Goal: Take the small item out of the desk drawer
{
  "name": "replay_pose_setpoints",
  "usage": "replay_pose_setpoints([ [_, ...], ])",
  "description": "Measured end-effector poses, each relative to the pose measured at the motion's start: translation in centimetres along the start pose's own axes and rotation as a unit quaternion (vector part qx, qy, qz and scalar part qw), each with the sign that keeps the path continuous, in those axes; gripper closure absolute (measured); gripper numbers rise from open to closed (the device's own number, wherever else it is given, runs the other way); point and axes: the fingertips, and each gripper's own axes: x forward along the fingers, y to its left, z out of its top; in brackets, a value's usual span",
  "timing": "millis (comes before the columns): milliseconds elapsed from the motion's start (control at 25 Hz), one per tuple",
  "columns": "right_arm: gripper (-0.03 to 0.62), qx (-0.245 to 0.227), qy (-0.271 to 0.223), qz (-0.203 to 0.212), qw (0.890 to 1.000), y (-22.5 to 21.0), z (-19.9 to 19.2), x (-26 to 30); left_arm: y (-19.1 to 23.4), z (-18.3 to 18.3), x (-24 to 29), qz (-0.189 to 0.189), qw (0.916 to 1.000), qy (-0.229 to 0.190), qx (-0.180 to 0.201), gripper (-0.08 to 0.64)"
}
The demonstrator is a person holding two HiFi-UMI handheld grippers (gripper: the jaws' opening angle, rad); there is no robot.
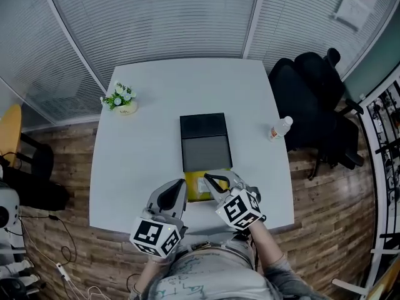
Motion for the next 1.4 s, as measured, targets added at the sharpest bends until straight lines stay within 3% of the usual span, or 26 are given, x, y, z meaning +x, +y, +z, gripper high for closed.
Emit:
replay_pose_setpoints([
  [320, 0.589, -0.059, 0.089, 0.042, 0.993, 2.1, -5.3, 3.5, 1.9, -0.9, -1.4, 0.021, 0.9997, 0.002, -0.012, 0.563],
  [720, 0.589, -0.071, 0.184, 0.09, 0.976, 3.8, -11.2, 6.2, 3.8, -1.8, -2.8, 0.038, 0.9988, 0.008, -0.03, 0.562],
  [1400, 0.589, -0.071, 0.245, 0.135, 0.957, 5.5, -14.7, 8.8, 6.7, -3.1, -3.3, 0.053, 0.9969, 0.018, -0.056, 0.561],
])
